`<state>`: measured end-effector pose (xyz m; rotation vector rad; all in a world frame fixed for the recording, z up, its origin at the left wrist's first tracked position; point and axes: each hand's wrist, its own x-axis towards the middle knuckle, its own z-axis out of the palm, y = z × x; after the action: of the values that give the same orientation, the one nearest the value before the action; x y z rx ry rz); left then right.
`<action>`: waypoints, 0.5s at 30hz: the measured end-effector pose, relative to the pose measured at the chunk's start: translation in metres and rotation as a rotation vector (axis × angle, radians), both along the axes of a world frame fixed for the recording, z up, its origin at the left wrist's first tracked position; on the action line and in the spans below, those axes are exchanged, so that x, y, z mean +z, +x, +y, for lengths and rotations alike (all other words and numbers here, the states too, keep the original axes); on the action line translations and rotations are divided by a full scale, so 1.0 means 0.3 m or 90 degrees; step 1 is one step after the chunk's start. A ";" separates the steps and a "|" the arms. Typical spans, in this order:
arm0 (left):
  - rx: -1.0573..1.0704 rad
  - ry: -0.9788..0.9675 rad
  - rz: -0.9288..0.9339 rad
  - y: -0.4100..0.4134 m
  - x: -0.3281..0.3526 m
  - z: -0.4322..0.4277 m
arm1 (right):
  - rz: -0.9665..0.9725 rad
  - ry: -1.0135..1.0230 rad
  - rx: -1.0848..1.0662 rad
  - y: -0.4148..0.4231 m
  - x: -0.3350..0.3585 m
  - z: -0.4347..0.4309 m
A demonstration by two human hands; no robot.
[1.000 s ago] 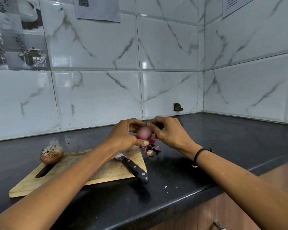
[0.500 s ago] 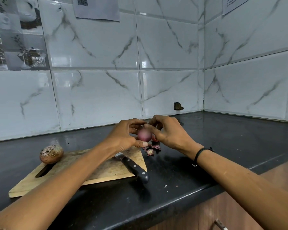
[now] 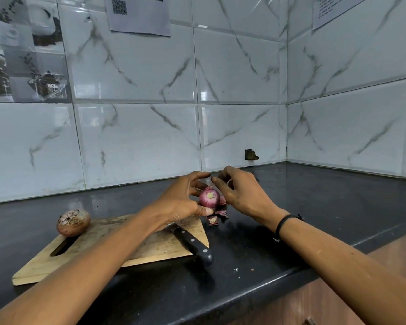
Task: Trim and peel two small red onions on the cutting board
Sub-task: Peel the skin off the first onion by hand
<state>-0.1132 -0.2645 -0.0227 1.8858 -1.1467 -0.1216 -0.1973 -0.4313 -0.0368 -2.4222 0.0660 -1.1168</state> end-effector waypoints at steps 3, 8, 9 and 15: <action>0.001 -0.014 0.011 -0.004 0.000 -0.002 | -0.008 0.046 0.026 -0.010 0.002 0.010; 0.006 -0.025 0.010 -0.003 -0.005 -0.004 | 0.009 0.035 0.071 -0.023 0.009 0.031; 0.007 -0.026 0.017 -0.005 -0.006 -0.003 | 0.014 0.022 0.065 -0.020 0.008 0.029; 0.000 -0.045 0.039 -0.004 -0.013 -0.015 | 0.006 0.062 0.050 -0.020 0.010 0.021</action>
<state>-0.1145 -0.2691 -0.0266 1.8081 -1.0956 -0.1358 -0.2033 -0.4251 -0.0339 -2.3227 0.0279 -1.0436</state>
